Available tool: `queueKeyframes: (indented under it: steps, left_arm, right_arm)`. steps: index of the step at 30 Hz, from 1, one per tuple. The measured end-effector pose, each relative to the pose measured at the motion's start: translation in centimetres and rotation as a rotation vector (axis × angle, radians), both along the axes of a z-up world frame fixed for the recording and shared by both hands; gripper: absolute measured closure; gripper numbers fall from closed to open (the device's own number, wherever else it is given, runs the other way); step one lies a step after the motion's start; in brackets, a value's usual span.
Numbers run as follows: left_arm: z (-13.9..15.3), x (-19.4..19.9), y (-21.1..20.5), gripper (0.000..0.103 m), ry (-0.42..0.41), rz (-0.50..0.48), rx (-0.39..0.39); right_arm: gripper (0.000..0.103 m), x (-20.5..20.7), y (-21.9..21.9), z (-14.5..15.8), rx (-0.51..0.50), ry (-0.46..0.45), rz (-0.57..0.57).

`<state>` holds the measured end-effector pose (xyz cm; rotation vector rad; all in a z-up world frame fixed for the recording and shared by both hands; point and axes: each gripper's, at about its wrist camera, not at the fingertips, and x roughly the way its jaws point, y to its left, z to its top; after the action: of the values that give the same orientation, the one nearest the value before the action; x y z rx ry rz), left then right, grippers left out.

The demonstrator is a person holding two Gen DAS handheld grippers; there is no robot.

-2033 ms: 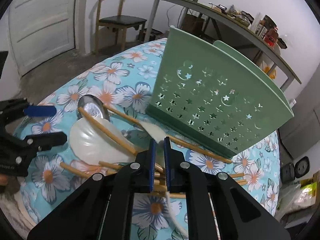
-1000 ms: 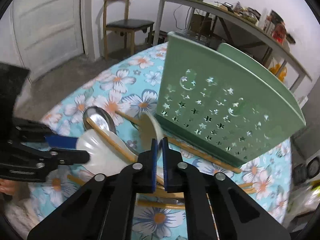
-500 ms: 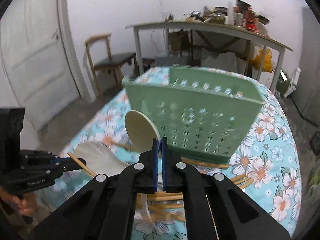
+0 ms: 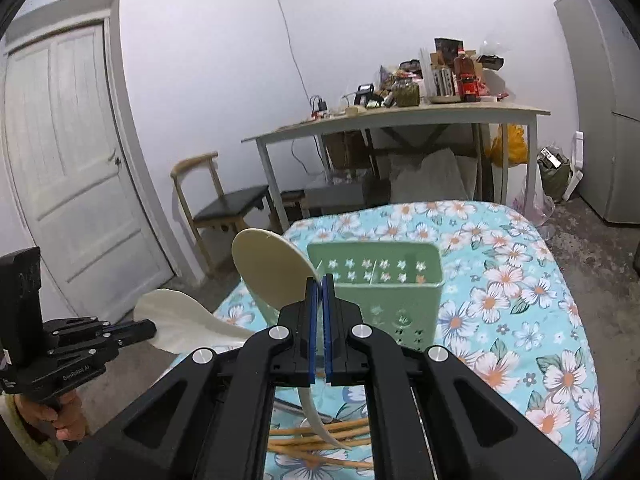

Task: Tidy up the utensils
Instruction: 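Lift the white spoon with the left gripper and drop it into the green holder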

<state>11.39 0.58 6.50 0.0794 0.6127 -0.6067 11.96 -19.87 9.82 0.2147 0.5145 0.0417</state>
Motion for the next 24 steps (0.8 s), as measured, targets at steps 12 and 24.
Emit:
queueKeyframes:
  steps: [12, 24]
  left_arm:
    - [7.3, -1.7, 1.0, 0.102, -0.195, -0.045, -0.028]
    - [7.5, 1.8, -2.5, 0.102, -0.160, -0.093, 0.113]
  right_arm:
    - [0.100, -2.9, -3.1, 5.1, -0.015, -0.149, -0.068]
    - [0.100, -3.7, -4.1, 5.7, -0.004, -0.165, -0.097]
